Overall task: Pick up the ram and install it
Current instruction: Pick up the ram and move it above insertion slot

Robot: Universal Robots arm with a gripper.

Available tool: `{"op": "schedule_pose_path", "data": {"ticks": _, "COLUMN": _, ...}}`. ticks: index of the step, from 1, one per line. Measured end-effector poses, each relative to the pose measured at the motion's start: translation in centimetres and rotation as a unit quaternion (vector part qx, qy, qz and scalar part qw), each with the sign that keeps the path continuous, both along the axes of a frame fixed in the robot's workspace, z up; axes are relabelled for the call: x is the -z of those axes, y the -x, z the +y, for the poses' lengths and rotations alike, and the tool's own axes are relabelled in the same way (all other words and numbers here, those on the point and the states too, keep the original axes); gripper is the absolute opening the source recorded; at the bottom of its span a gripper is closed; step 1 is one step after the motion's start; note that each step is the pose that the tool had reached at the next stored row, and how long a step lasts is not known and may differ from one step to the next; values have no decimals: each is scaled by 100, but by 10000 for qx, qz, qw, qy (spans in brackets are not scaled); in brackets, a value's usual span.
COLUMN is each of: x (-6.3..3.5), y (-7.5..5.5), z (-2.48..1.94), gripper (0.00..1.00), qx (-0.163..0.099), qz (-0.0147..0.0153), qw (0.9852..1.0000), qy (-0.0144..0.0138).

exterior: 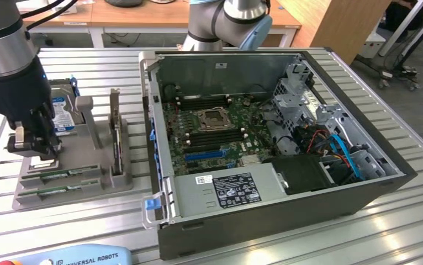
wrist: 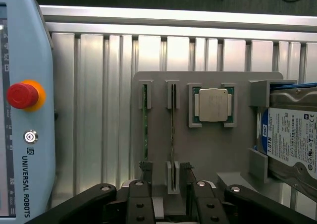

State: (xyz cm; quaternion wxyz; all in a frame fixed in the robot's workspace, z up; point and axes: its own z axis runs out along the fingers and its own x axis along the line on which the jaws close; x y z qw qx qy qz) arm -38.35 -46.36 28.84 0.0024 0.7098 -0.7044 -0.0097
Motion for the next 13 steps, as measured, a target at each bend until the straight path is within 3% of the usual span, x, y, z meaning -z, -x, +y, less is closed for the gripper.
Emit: {"op": "schedule_pose_path", "data": {"ticks": 13, "x": 43, "y": 1, "z": -55, "gripper": 36, "qx": 0, "qz": 1, "qw": 10000, "qy": -4}}
